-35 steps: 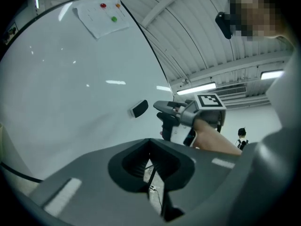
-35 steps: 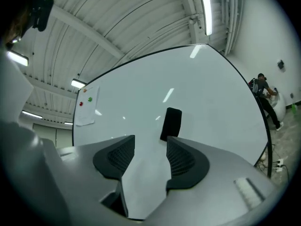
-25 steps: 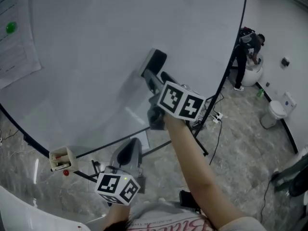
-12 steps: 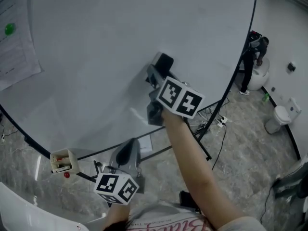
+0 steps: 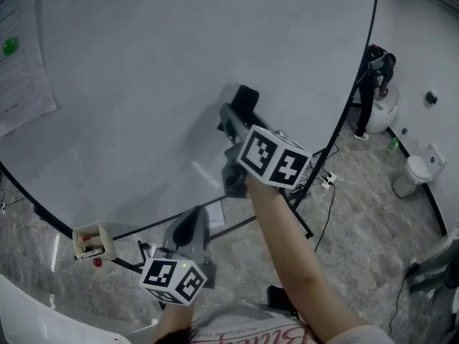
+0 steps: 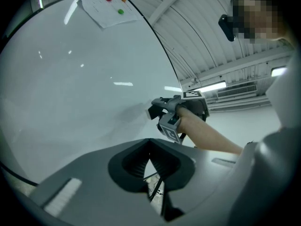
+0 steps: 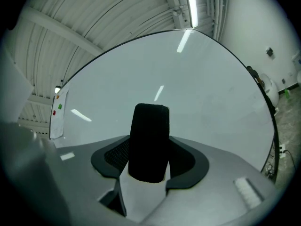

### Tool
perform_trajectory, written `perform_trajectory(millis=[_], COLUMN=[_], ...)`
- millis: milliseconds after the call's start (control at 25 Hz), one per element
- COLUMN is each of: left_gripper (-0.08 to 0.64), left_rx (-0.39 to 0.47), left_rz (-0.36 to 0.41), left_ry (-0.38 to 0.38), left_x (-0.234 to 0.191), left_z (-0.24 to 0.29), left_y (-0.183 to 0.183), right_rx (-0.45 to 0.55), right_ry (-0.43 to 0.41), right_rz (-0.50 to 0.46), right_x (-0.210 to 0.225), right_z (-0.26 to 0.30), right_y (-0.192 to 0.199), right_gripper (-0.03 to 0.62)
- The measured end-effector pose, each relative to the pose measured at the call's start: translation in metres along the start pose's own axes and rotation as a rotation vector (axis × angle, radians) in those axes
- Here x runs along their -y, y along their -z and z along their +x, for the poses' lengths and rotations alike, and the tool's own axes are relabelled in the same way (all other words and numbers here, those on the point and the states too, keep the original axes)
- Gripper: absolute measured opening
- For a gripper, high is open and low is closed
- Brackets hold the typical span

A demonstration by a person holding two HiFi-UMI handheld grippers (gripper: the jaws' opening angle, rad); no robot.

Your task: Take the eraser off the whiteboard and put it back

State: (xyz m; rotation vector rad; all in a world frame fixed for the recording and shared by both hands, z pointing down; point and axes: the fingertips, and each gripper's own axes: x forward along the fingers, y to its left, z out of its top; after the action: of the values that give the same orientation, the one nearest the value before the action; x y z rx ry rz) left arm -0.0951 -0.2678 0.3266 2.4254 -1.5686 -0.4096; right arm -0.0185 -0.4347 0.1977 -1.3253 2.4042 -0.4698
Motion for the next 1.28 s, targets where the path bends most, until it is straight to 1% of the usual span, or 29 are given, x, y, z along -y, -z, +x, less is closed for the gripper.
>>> perform_trajectory(millis=[360,600,720,920,1160,1280], left_gripper=[0.000,0.000,0.000,0.000,0.000,0.000], left_rx=[-0.002,0.014,0.018,0.028,0.037,0.043], left_rz=[0.002,0.002,0.003,0.007,0.009,0.007], left_ry=[0.013,0.019,0.019,0.019,0.018,0.019], left_x=[0.004,0.001,0.001,0.003,0.003,0.004], left_z=[0.002,-0.007,-0.006,-0.006,-0.008,-0.009], left_y=[0.000,0.003,0.000,-0.003,-0.007,-0.009], right_rx=[0.004,0.040,0.042,-0.015,0.021,0.009], right_ry=[-0.075,-0.081,-0.086,-0.076,-0.114,-0.120], right_rz=[-0.115,-0.272,-0.293,-0.336,-0.366,-0.396], right_x=[-0.023,-0.035,-0.034,-0.028,-0.037,-0.039], right_z=[-0.057,-0.105,-0.122,-0.146,-0.170,-0.181], right_y=[0.012,0.041,0.051,0.072,0.081,0.093], right_gripper=[0.236,0.236,0.236,0.236,0.236,0.236])
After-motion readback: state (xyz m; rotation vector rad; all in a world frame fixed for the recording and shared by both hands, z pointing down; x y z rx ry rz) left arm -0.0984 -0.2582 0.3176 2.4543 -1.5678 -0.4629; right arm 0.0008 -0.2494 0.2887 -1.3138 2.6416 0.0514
